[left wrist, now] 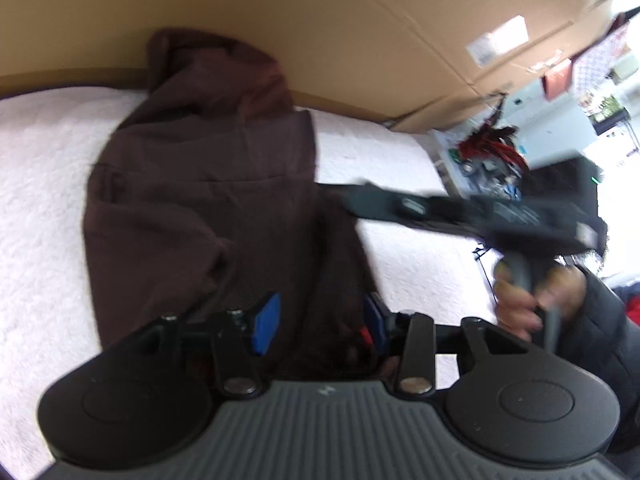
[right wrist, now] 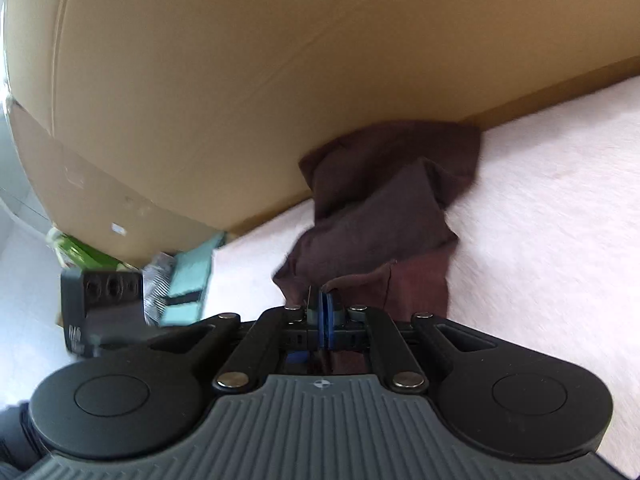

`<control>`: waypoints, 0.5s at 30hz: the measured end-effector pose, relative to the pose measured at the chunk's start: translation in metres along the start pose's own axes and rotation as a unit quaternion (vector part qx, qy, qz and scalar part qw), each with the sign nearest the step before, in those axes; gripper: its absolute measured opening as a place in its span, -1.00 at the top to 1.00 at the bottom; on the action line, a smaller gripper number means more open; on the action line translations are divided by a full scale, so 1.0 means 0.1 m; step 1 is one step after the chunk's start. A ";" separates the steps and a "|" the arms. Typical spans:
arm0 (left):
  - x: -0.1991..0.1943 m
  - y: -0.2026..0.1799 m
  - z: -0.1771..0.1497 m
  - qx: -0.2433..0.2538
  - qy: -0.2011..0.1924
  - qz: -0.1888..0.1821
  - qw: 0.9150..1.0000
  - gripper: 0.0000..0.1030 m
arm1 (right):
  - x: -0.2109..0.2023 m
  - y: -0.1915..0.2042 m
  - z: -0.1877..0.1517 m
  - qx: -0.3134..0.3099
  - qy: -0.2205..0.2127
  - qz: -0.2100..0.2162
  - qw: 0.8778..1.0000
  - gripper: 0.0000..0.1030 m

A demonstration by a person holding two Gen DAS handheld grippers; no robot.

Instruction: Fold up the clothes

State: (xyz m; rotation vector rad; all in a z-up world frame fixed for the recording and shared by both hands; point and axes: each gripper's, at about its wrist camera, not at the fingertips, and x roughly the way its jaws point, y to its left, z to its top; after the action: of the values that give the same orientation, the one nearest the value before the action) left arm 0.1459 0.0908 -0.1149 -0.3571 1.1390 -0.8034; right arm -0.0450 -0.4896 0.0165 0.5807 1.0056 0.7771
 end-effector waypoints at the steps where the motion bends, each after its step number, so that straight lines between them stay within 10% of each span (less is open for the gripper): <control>1: 0.04 -0.02 0.01 0.003 0.002 0.001 1.000 -0.14 | 0.08 -0.03 0.02 0.000 0.005 0.000 1.000 0.94; 10: 0.50 0.07 0.15 -0.010 0.022 0.047 0.999 -0.23 | 0.51 -0.31 0.02 0.019 0.063 -0.059 0.996 0.87; 15: 0.42 0.09 0.23 -0.010 0.016 0.055 0.998 -0.20 | 0.00 -0.08 0.05 -0.012 -0.014 -0.046 0.999 0.56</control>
State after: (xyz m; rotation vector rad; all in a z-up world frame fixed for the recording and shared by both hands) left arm 0.1783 0.0630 -0.1392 -0.2970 1.1864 -0.7027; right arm -0.0383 -0.4948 0.0131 0.5197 0.9883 0.6967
